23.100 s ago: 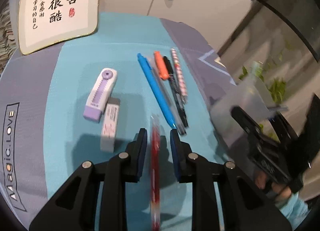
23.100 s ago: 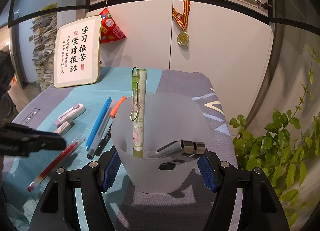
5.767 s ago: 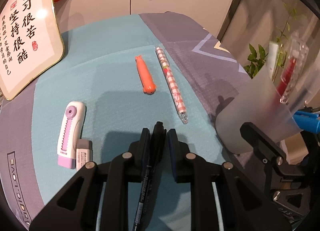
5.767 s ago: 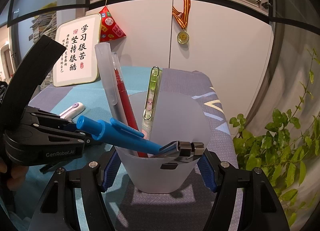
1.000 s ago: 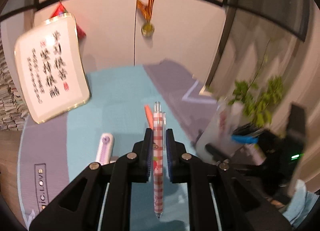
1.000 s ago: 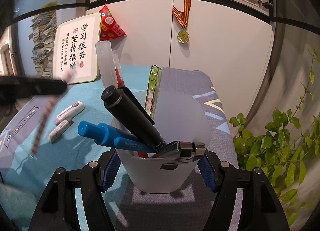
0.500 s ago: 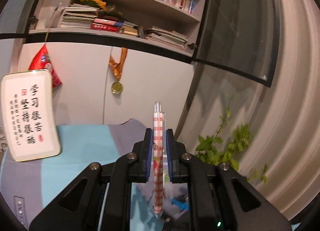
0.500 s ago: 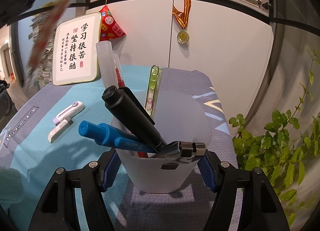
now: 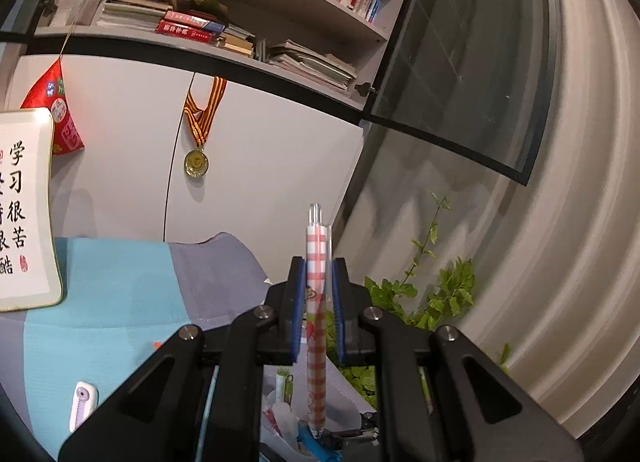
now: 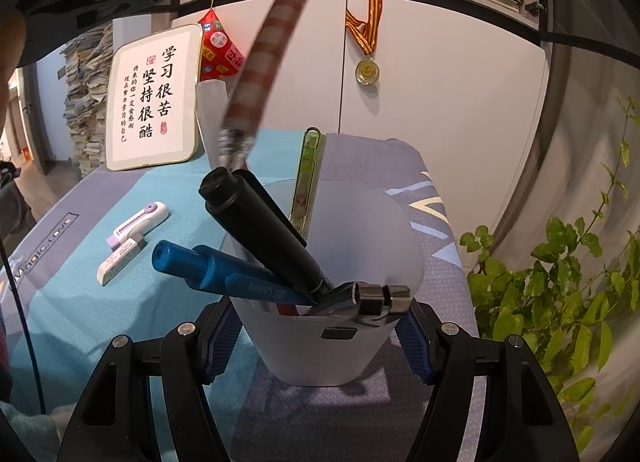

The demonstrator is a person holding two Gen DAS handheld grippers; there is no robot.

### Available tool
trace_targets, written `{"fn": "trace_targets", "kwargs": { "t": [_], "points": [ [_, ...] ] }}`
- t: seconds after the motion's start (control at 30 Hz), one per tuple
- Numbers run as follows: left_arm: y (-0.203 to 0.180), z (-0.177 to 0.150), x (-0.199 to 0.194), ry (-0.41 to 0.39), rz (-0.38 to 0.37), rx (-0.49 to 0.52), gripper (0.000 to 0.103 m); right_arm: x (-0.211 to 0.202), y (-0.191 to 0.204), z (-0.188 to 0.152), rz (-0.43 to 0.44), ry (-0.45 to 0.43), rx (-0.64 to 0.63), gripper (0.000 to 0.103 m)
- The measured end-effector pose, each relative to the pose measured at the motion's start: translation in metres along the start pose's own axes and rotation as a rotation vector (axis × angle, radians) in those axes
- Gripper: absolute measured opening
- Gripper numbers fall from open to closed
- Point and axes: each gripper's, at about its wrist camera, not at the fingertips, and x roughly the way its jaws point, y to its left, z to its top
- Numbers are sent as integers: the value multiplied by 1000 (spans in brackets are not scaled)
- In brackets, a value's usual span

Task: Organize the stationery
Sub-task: 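Lift the pink checkered pen over the cup and release it with the left tool, then grasp the orange highlighter on the mat with the left tool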

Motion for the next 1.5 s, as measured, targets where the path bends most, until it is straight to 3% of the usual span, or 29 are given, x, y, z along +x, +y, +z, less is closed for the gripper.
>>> {"fn": "trace_targets", "kwargs": {
  "t": [0.1,0.3,0.87,0.93,1.0,1.13,1.27,1.4,1.5],
  "points": [
    [1,-8,4,16,16,25,11,0,0,0,-1,1,0,70],
    [16,-24,13,76,-2,-23,11,0,0,0,-1,0,0,70],
    [20,-40,-9,178,-16,-34,11,-1,3,0,-6,0,-8,71],
    [20,-39,-12,194,-22,-35,19,0,3,0,-6,2,-6,71],
    [18,-39,-17,209,-17,-41,44,1,3,0,-5,4,-5,71],
    [13,-39,-31,200,-3,-19,49,1,4,0,-6,6,-6,71],
    [18,-43,-45,205,51,-10,49,0,3,0,-6,5,-6,71],
    [38,-55,-42,261,198,7,48,0,3,0,-5,5,-6,71],
    [63,-68,-32,327,263,-58,47,0,3,0,-7,5,-6,71]
  ]
}}
